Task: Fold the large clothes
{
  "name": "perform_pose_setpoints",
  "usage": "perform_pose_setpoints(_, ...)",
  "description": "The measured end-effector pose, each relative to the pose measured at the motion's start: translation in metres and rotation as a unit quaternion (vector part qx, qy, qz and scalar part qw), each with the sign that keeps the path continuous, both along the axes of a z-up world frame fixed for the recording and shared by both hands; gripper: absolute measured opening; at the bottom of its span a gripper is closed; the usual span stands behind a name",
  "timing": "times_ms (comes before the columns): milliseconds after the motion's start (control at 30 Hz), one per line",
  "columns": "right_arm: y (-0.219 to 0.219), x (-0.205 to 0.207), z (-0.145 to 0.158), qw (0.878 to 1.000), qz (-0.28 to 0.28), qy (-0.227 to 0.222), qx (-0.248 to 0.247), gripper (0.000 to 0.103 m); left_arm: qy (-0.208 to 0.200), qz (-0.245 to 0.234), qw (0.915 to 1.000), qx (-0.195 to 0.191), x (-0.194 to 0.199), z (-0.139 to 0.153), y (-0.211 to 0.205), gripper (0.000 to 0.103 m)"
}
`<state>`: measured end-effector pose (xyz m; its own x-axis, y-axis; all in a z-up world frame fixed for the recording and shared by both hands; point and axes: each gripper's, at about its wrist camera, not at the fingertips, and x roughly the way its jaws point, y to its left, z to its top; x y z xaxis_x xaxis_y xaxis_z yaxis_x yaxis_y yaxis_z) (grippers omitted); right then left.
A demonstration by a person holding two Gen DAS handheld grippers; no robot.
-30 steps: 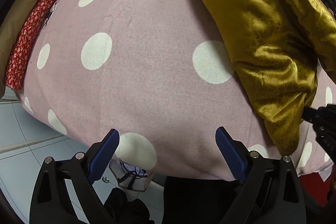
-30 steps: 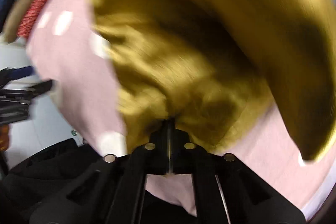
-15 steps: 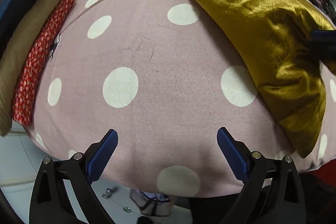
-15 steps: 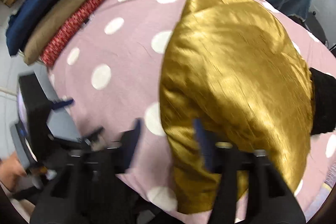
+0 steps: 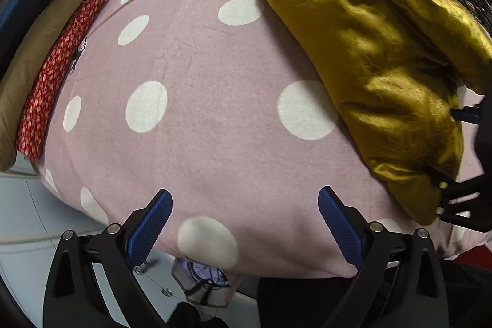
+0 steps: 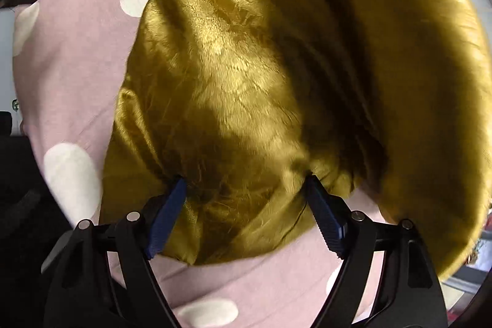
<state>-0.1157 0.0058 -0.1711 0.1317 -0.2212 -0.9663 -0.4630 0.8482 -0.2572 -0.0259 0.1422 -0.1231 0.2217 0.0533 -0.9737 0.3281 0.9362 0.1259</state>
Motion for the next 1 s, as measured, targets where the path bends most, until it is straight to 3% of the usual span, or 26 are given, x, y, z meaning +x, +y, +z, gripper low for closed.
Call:
perform_pose_setpoints(33, 0.0, 0.001, -0.003, 1.0, 0.0, 0.0, 0.005, 0.071, 0.001, 0.005, 1.0, 0.001, -0.005, 0.002, -0.003, 0.094)
perform_pose_setpoints(67, -0.001, 0.004, -0.006, 1.0, -0.001, -0.004, 0.021, 0.045, 0.0, 0.007, 1.0, 0.003, -0.008, 0.003, -0.006, 0.094)
perform_pose_setpoints(133, -0.007, 0.012, -0.005, 0.998, -0.017, -0.005, 0.053, 0.02, -0.009, 0.01, 0.9999, 0.011, -0.016, 0.009, -0.01, 0.094)
perform_pose_setpoints(167, -0.015, 0.018, 0.001, 0.996, -0.04, -0.003, 0.082, 0.012, -0.014, 0.013, 0.9997, 0.014, -0.019, 0.012, -0.011, 0.094)
perform_pose_setpoints(267, -0.04, 0.031, 0.03, 0.979, -0.086, -0.014, 0.184, 0.008, -0.026, 0.017, 0.9994, 0.017, -0.028, 0.02, -0.013, 0.095)
perform_pose_setpoints(333, -0.066, 0.043, 0.066, 0.953, -0.106, -0.041, 0.28, 0.008, -0.032, 0.01, 0.9993, 0.017, -0.032, 0.023, -0.018, 0.095)
perform_pose_setpoints(467, -0.112, 0.072, 0.12, 0.92, -0.143, -0.091, 0.353, 0.008, -0.061, -0.032, 0.9976, -0.01, -0.033, 0.038, -0.049, 0.095)
perform_pose_setpoints(600, -0.16, 0.107, 0.159, 0.855, -0.221, -0.102, 0.457, 0.008, -0.111, -0.098, 0.9873, -0.057, -0.031, 0.067, -0.099, 0.095)
perform_pose_setpoints(633, -0.167, 0.109, 0.168, 0.847, -0.224, -0.109, 0.469, 0.008, -0.124, -0.117, 0.9823, -0.076, -0.031, 0.079, -0.114, 0.095)
perform_pose_setpoints(800, -0.177, 0.11, 0.223, 0.834, -0.191, -0.149, 0.496, 0.008, -0.177, -0.166, 0.9551, -0.17, -0.034, 0.127, -0.17, 0.097)
perform_pose_setpoints(1000, -0.179, 0.127, 0.264, 0.84, -0.161, -0.168, 0.491, 0.008, -0.214, -0.082, 0.9587, -0.169, 0.005, 0.128, -0.203, 0.097)
